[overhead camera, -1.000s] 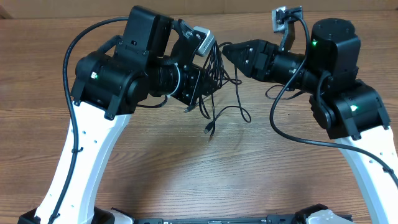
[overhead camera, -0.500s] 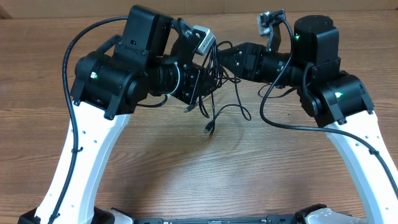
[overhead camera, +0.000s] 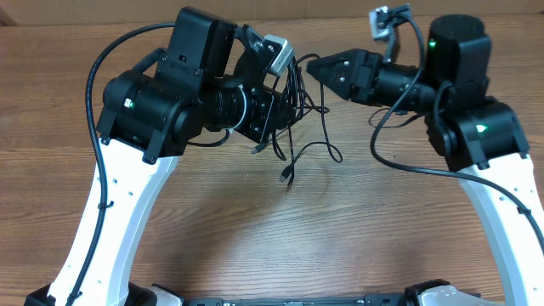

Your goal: Untangle cables

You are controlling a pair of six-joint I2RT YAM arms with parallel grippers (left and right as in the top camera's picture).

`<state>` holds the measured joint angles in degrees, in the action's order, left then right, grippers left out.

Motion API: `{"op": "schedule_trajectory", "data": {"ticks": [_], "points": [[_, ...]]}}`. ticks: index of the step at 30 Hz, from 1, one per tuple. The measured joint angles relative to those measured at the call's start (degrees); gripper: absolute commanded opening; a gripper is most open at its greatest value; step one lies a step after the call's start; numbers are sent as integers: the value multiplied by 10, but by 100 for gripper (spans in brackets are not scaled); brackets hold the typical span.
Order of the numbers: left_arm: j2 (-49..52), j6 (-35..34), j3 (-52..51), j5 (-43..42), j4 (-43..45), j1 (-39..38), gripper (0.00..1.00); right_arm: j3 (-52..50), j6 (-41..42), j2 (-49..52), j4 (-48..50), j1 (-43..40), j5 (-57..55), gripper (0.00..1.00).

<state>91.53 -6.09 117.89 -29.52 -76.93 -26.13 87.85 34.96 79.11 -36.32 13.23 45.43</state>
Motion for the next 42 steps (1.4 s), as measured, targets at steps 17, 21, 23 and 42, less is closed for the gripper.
{"op": "schedule_trajectory", "data": {"ticks": [17,21,23,42], "points": [[0,-11,0,54,-3,0,4,0,3,-1,-6,22,5,40],[0,-18,0,57,0,0,4,0,5,-1,-5,39,-9,40],[0,-21,0,57,0,0,4,0,4,-1,-4,53,-18,40],[34,-30,0,51,5,-35,4,0,8,-1,-7,82,-97,4]]}}
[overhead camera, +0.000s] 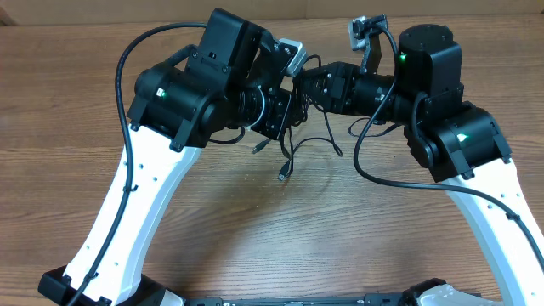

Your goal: Untangle cables

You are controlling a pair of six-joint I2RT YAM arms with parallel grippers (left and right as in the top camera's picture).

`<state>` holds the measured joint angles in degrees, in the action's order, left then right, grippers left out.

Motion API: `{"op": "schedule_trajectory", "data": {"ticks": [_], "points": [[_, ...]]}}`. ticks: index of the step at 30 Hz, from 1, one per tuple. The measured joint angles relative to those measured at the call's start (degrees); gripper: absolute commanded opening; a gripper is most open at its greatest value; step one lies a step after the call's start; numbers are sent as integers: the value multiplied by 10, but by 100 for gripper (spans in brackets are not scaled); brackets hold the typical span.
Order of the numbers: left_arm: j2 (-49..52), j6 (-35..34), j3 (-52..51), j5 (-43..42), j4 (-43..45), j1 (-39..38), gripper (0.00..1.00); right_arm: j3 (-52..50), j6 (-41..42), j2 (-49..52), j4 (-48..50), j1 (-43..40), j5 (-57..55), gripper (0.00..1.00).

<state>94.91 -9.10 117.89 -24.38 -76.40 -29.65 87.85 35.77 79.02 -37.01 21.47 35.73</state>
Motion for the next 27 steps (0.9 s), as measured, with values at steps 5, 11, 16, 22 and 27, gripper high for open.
{"op": "schedule_trajectory", "data": {"ticks": [5,11,16,22,27], "points": [[0,0,0,-6,-17,0,4,0,0,-1,-23,0,-25,4],[-10,0,0,-14,-76,23,4,0,-13,-1,-82,-63,-60,4],[-49,0,0,-15,-121,57,4,0,-39,-1,-117,-137,-78,4],[-89,0,0,-15,-107,71,4,0,-50,-1,-129,-157,-57,4],[-83,0,0,-15,-73,71,4,0,-50,-1,-105,-123,-14,61]]}}
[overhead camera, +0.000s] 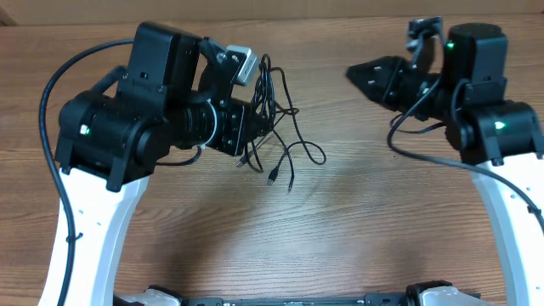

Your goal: Untangle cables

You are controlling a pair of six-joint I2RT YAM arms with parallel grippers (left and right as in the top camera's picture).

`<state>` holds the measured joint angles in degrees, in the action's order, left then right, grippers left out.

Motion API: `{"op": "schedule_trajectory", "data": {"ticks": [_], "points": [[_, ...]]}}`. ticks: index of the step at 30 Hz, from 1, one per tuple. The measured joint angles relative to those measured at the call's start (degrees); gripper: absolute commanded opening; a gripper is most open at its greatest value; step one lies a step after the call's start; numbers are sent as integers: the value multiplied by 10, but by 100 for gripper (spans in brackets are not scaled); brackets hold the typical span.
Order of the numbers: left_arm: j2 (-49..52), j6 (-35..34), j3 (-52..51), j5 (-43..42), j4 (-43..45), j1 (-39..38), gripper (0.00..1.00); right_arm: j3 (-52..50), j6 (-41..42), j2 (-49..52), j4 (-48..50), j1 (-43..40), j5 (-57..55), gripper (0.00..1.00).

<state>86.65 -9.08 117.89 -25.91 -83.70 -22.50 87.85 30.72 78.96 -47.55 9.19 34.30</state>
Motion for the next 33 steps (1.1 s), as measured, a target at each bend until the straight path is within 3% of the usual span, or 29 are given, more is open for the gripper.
{"op": "schedule_trajectory", "data": {"ticks": [3,17,18,19,20,33], "points": [[11,0,0,0,10,-1,4,0,-3,0,14,34,16,66],[37,0,0,6,23,-49,4,0,-3,0,45,158,-20,64],[37,0,0,7,24,-49,4,0,-3,0,45,160,-23,49],[37,0,0,9,23,-51,4,0,-3,0,45,161,-26,13],[37,0,0,10,24,-52,4,0,-4,0,45,163,-28,4],[46,0,-2,-6,18,-60,4,2,-3,-5,22,177,-73,4]]}}
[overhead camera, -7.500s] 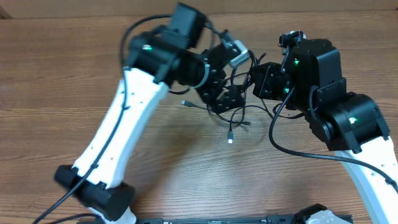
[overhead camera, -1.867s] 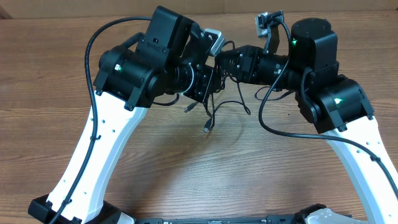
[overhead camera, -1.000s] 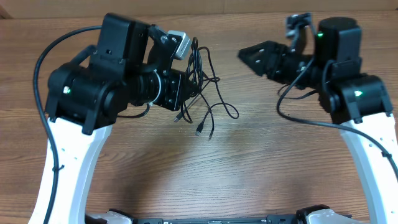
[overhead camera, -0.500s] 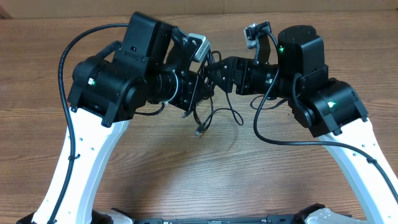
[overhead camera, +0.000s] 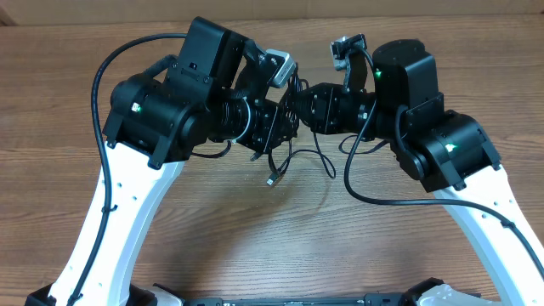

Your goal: Untangle cables

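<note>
A bundle of thin black cables point(overhead camera: 293, 153) hangs between the two arms above the wooden table point(overhead camera: 255, 246). Its loops and plug ends point(overhead camera: 272, 179) trail down onto the wood. My left gripper point(overhead camera: 286, 109) is shut on the upper part of the bundle. My right gripper point(overhead camera: 303, 110) comes in from the right, its tips up against the same knot, directly facing the left gripper. The tips are buried in the cables, so how the right jaws stand is hidden.
The arms' own thick black supply cables point(overhead camera: 365, 187) loop beside each arm. Both white arm links point(overhead camera: 110, 229) stand on the near side of the table, left and right.
The left gripper has carried the bundle back to the right, towards the table's middle. The right gripper, which was far off at the right with nothing in it, is now at the bundle.
The left gripper held the bundle with the right gripper pointing at it from a short way off. Then the right tips were at the bundle. Then both arms stood apart, the bundle staying whole with the left. Now they meet again at the middle.
</note>
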You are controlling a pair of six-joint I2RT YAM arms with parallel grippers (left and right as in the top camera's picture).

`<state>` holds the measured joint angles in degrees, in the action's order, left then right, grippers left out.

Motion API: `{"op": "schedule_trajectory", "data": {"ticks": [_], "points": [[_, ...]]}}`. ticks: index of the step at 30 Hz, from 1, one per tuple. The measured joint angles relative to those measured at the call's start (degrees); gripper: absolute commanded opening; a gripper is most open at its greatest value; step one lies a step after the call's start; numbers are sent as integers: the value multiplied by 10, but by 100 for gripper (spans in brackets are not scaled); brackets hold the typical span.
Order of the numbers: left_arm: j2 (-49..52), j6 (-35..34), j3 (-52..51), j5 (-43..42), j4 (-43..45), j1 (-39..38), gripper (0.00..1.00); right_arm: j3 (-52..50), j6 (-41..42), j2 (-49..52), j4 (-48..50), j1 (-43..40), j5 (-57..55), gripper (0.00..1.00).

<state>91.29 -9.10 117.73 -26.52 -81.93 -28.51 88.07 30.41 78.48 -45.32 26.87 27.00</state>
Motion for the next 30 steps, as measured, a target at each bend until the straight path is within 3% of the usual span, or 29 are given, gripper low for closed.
{"op": "schedule_trajectory", "data": {"ticks": [8,11,15,18,22,23,24,30], "points": [[0,0,0,-19,-34,0,8,0,-8,-1,-17,-17,-34,4],[-11,2,-1,-24,-49,0,25,0,-20,-1,-23,-48,-49,4],[-59,-2,-1,-31,-61,0,31,0,-31,-1,-36,-110,-71,4],[-98,-2,0,-33,-80,0,45,0,-42,-1,-45,-153,-76,4],[-134,0,0,-15,-94,0,57,0,-54,-1,-57,-201,-74,4],[-136,-1,0,-10,-94,0,86,0,-54,-1,-58,-205,-70,4],[-137,-1,0,-5,-94,0,100,0,-56,-1,-58,-208,-60,4],[-127,0,0,67,-97,0,100,0,-68,-1,-72,-177,50,4]]}}
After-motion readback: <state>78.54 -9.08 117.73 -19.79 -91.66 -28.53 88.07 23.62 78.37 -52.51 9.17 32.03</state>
